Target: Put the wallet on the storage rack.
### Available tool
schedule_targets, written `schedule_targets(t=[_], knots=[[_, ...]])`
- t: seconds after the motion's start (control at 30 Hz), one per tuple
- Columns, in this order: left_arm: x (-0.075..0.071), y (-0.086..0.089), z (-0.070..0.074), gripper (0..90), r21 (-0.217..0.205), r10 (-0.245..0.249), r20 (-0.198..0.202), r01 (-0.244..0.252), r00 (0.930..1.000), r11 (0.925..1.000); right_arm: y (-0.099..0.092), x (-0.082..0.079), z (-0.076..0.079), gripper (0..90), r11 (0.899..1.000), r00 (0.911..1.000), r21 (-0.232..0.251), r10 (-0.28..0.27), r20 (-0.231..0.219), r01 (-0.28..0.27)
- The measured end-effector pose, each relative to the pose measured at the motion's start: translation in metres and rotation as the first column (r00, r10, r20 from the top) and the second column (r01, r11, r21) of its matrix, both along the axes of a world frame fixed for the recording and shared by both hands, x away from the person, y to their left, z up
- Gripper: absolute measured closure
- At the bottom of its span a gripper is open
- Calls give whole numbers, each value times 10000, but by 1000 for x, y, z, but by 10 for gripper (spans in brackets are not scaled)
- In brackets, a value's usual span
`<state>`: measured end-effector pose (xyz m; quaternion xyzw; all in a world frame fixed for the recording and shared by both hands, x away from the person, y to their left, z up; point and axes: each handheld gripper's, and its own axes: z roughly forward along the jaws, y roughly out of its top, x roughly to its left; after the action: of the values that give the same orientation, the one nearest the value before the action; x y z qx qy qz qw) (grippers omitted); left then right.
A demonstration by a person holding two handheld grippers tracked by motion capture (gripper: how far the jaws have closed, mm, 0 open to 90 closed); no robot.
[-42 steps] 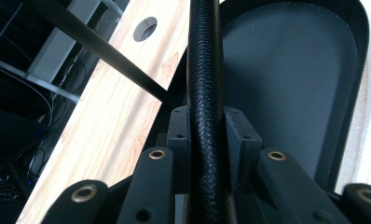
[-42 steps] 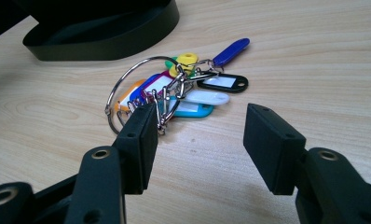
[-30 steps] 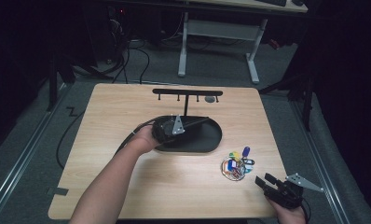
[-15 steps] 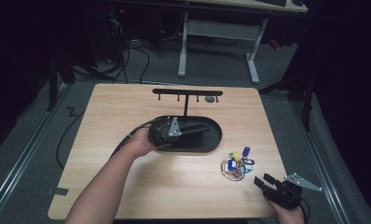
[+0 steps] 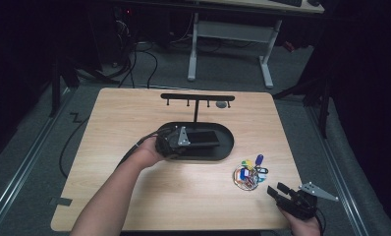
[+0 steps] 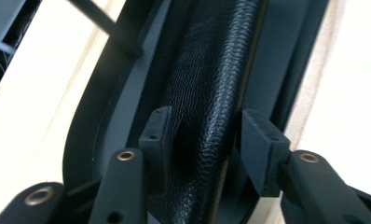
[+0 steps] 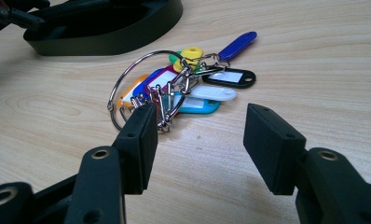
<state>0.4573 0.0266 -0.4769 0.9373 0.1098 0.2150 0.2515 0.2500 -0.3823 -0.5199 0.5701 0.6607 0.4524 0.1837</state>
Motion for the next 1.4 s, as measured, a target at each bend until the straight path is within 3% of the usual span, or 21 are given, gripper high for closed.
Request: schedule_targets(t=[0.07,0.2,0.47,0.53,0.8,0.9,1.03,1.13,1.4], knots=[[1,1,0,526,24,127,-62,-127,9999,9999,0,0,0,453,10000,10000,12,1,-8,-1],[2,6,8,501,-654,349,-155,-359,9993,9972,0,0,0,453,10000,10000,3,10,1,-10],[-5,9,14,506,-767,441,-93,-447,9990,9960,1,1,1,453,10000,10000,-45,52,46,-52],[-9,10,14,498,-828,452,-261,-473,9986,9954,1,1,0,453,10000,10000,-40,45,26,-45],[-34,19,10,502,-1430,606,-296,-643,9977,9876,3,2,2,454,9999,9999,-125,99,77,-98],[-47,25,8,506,-1562,768,-51,-767,9970,9847,3,2,3,453,9998,9999,-144,120,108,-119],[-62,34,2,506,-1804,1070,-104,-1071,9942,9778,4,2,2,453,9998,9998,-135,160,76,-159],[-75,43,-6,502,-2192,1274,-340,-1317,9913,9667,5,3,1,453,9998,9999,-115,163,31,-163],[-103,69,-26,502,-2747,1667,-1060,-1899,9803,9426,6,4,1,454,9997,9999,-172,171,-9,-171]])
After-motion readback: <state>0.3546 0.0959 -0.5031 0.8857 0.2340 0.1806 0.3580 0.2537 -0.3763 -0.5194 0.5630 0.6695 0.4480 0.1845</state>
